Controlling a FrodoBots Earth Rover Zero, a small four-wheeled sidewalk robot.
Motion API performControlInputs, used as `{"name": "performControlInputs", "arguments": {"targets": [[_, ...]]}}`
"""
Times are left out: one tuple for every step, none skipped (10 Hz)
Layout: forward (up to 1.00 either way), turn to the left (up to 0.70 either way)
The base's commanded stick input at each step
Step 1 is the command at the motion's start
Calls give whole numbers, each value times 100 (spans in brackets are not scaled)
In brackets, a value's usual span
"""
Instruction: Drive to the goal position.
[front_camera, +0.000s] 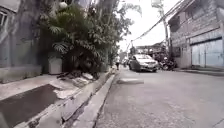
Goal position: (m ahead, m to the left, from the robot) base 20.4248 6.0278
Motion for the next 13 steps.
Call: {"name": "performControlInputs", "arguments": {"targets": [[100,0],[100,0],[100,-17],[100,-27],[100,-27],[100,-10],[40,0],[0,0],[0,0],[0,0],[0,0],[0,-17],[0,-45]]}}
